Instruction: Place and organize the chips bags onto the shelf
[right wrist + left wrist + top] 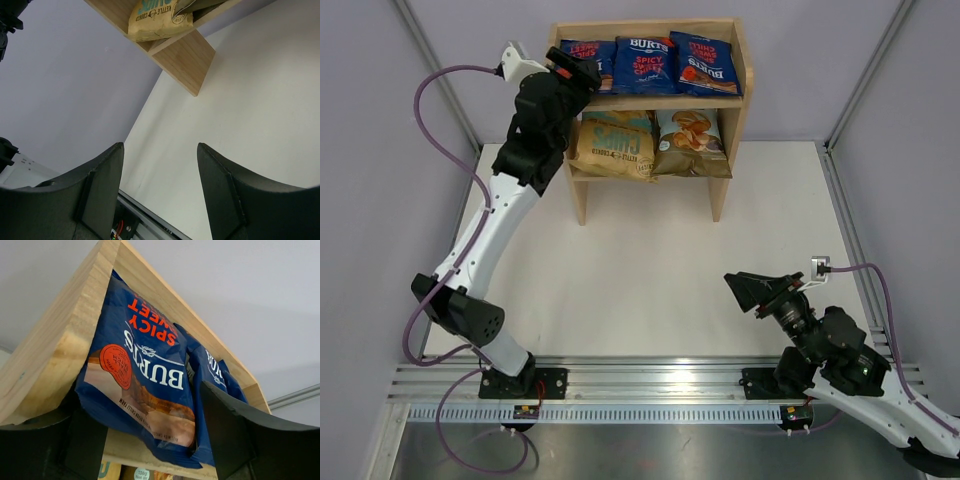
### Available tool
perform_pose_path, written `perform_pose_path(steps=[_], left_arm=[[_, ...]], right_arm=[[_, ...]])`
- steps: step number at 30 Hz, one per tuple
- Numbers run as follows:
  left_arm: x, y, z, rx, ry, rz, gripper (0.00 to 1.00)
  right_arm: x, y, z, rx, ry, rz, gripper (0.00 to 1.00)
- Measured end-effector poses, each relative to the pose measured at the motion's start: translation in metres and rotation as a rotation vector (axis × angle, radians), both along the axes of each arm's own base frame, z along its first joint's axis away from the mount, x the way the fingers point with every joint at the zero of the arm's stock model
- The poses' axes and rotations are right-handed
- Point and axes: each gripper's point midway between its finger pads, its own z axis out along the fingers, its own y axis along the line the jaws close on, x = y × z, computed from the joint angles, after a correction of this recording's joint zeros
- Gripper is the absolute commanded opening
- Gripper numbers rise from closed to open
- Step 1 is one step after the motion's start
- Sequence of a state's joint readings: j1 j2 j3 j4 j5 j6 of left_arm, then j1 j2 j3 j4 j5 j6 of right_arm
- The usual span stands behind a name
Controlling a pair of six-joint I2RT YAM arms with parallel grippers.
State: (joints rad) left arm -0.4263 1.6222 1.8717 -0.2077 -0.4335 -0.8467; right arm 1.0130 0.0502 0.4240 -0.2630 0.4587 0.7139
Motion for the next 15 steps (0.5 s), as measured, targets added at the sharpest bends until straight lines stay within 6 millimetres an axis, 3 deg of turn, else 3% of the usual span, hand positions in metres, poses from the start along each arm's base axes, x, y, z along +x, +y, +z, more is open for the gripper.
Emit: perform_pose_path(steps=[5, 8, 12, 15], left_arm=[[-0.017, 0.007, 0.000, 0.017, 0.040, 0.003, 0.99], [-0.029, 0.014, 0.000, 0.028, 0.057, 0.007, 0.99], [-0.049, 0.029, -0.001, 0.060, 0.080, 0.028, 0.99], [-0.066, 0.045, -0.001, 0.091, 0.089, 0.052, 0.99]], right_arm=[[0.001, 0.001, 0.001, -0.016, 0.011, -0.001, 0.70], [0.003, 0.003, -0.001, -0.055, 0.036, -0.005, 0.77], [0.012, 0.010, -0.007, -0.157, 0.086, -0.025, 0.99], [0.019, 0.015, -0.012, -0.248, 0.110, -0.041, 0.99]])
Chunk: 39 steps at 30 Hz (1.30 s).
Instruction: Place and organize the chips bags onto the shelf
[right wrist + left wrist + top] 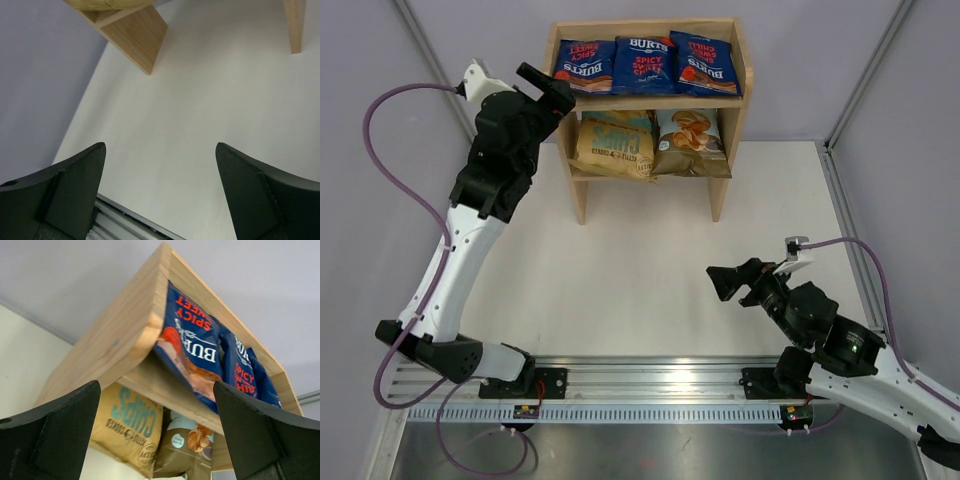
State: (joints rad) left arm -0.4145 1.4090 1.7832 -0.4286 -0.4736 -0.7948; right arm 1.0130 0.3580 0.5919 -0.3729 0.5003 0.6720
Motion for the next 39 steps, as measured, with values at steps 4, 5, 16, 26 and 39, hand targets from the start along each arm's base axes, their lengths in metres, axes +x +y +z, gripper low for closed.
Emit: perform_pose_path(steps=[4, 5, 16, 26, 39], left_arm=[[-0.035, 0.024, -0.006, 0.076, 0.019, 0.022, 0.99], [-0.044, 0.029, -0.010, 0.097, 0.027, 0.025, 0.99], [-0.174, 0.104, -0.091, 0.436, 0.083, 0.045, 0.99], [-0.239, 0.125, -0.162, 0.624, 0.127, -0.057, 0.99], [-0.252, 0.112, -0.203, 0.631, 0.093, -0.167, 0.99]], right_arm=[[0.014, -0.003, -0.007, -0.159, 0.023, -0.061, 0.99], [0.018, -0.005, -0.008, -0.207, 0.028, -0.080, 0.99], [0.042, -0.034, 0.010, -0.557, 0.055, -0.255, 0.99], [0.038, -0.068, 0.002, -0.734, 0.072, -0.333, 0.99], [0.016, -0.105, 0.017, -0.607, 0.030, -0.364, 1.00]])
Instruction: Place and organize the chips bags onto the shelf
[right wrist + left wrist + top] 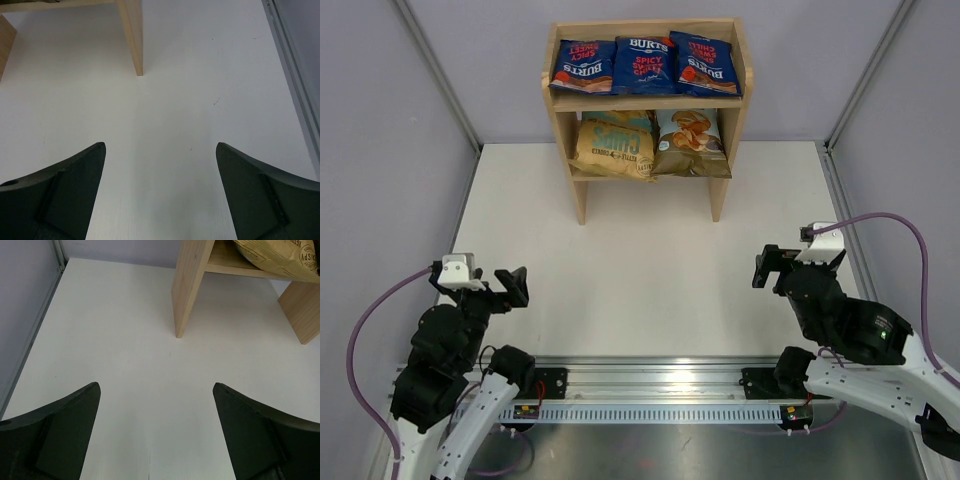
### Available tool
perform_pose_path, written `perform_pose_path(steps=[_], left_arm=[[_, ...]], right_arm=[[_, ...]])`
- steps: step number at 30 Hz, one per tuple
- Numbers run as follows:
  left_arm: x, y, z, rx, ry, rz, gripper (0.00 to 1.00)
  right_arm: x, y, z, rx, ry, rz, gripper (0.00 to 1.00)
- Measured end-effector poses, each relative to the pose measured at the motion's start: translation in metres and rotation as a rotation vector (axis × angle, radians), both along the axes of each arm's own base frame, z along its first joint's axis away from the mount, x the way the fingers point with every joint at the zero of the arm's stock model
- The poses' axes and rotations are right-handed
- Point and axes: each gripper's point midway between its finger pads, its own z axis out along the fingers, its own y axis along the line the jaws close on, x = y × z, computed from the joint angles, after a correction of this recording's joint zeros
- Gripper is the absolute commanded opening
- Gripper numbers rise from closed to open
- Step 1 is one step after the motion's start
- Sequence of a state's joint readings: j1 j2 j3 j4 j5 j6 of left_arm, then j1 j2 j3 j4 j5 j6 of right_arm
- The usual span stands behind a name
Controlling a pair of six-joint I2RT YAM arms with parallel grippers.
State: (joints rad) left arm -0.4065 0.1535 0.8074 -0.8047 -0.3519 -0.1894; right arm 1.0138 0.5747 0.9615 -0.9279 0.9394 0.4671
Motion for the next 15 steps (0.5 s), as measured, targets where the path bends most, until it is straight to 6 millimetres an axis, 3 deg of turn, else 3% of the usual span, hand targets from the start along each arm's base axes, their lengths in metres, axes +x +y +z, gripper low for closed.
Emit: perform_pose_path(steps=[8, 15], left_arm=[[0.006, -0.005, -0.016, -0.013, 0.013, -0.006, 0.99], [0.005, -0.005, -0.012, -0.024, -0.009, -0.007, 0.99]], right_arm=[[-0.001, 0.001, -0.004, -0.007, 0.010, 0.008, 0.99], [-0.001, 0.001, -0.007, -0.013, 0.014, 0.008, 1.00]])
